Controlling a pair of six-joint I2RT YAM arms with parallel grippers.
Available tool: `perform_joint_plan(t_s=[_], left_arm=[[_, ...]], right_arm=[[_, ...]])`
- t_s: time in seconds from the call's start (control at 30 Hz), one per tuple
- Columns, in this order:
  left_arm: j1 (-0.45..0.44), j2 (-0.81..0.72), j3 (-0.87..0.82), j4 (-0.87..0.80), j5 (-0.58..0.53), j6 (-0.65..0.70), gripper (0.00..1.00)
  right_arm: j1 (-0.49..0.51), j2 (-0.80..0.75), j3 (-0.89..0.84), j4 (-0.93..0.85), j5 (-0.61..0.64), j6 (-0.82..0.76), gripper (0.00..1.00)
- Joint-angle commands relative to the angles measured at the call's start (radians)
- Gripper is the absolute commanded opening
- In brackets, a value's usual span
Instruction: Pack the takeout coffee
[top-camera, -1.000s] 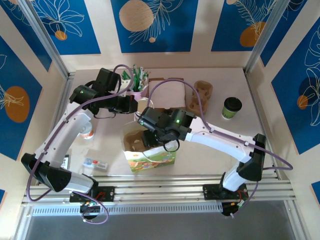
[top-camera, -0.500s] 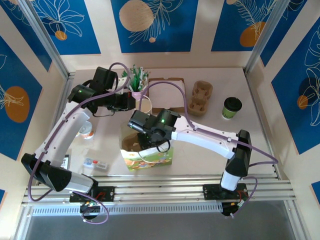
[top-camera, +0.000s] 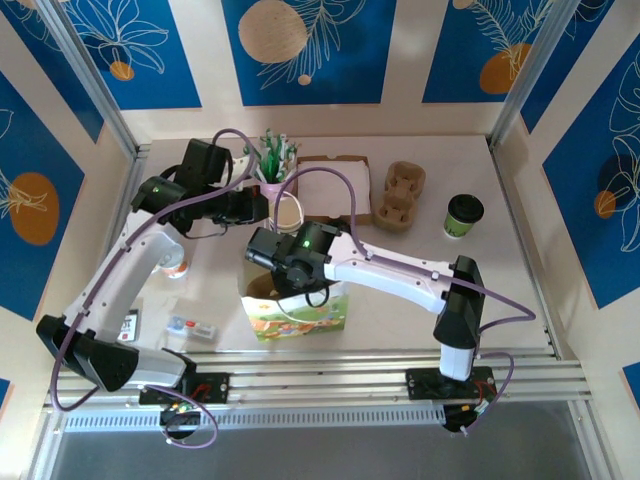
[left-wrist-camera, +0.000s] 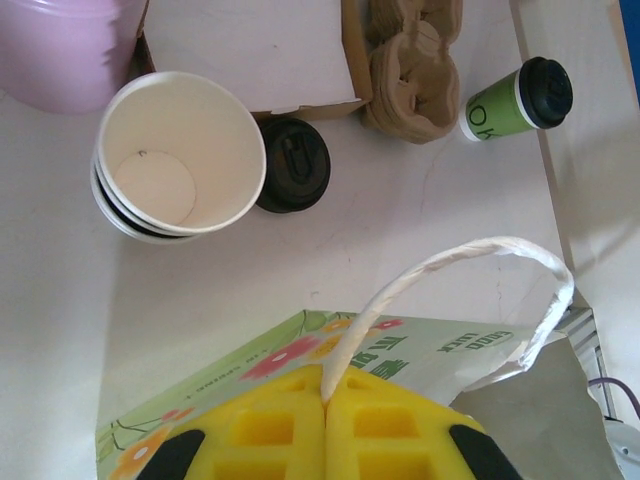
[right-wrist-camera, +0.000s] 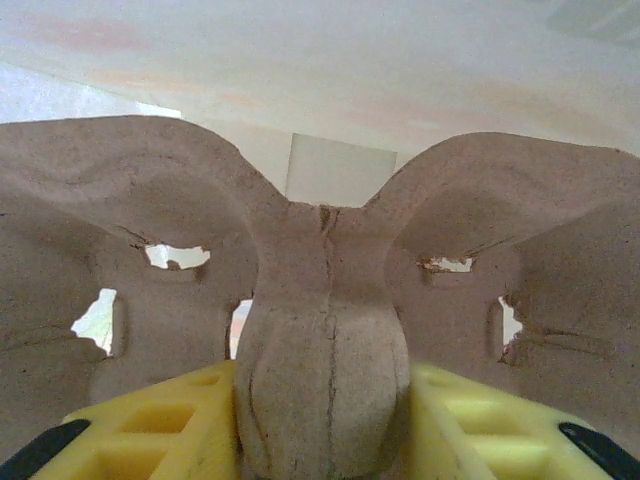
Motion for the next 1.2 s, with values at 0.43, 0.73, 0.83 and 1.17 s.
perform_joint_plan(t_s=[0.43, 0.73, 0.83, 1.17], left_arm=[[0.011, -0.037, 0.009, 0.028, 0.015, -0.019, 0.0], [0.006, -0.064, 0.013, 0.029, 0.052, 0.019, 0.0], [-0.001, -0.058, 0.011, 0.028, 0.072, 0.036, 0.0], [-0.054, -0.031, 0.031, -0.001, 0.089, 0.103, 0.0]], right_arm=[[-0.004, 0.052, -0.052, 0.028, -0.027, 0.019, 0.42], [-0.03, 0.089, -0.049, 0.015, -0.119, -0.03, 0.42], [-0.041, 0.094, -0.003, -0.03, -0.131, -0.056, 0.42], [-0.075, 0.131, 0.143, -0.115, -0.214, -0.135, 0.42]])
